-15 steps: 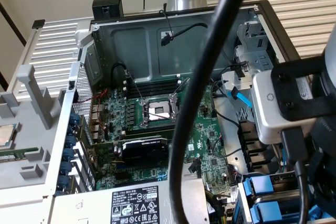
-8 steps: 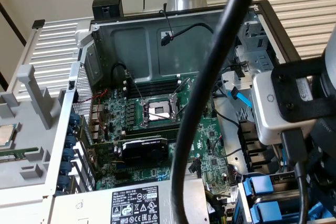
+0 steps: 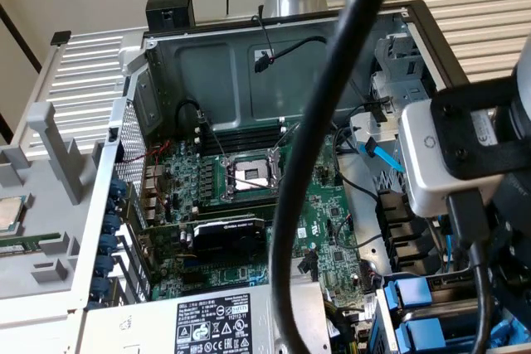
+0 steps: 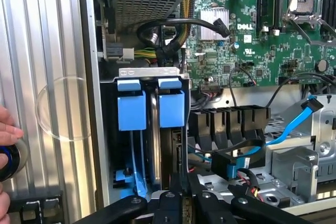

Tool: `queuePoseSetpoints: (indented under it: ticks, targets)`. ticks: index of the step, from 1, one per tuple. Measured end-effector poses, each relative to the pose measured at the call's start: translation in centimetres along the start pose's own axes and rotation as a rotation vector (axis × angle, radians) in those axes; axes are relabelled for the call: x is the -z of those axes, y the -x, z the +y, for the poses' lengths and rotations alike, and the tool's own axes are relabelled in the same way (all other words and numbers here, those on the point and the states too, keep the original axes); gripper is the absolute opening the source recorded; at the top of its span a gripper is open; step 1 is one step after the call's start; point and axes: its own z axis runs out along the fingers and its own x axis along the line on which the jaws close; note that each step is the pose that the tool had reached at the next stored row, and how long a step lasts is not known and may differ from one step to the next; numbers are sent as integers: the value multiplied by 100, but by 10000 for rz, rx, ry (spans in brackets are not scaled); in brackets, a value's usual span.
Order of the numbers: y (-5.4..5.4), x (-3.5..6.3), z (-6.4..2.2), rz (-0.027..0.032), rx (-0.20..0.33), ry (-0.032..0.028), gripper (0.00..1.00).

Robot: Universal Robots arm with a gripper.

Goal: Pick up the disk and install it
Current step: 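Insert the first disk wire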

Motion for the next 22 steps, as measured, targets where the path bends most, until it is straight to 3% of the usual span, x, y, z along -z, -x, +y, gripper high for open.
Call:
queuePoseSetpoints:
  ticks: [4, 6, 8, 10, 15, 16, 19, 20, 22]
  targets:
    - [51, 28, 0, 161, 20, 4, 17]
    - [82, 26, 3, 268, 18, 78, 17]
    - [107, 22, 6, 349, -24, 302, 17]
    - [132, 17, 8, 424, -76, 582, 17]
    - [152, 17, 9, 609, -182, 1163, 17]
    - [154, 17, 9, 664, -197, 1251, 17]
    - [160, 17, 10, 895, -208, 1373, 17]
    - [163, 18, 9, 1014, -203, 1386, 17]
    - [168, 16, 8, 1195, -191, 1382, 17]
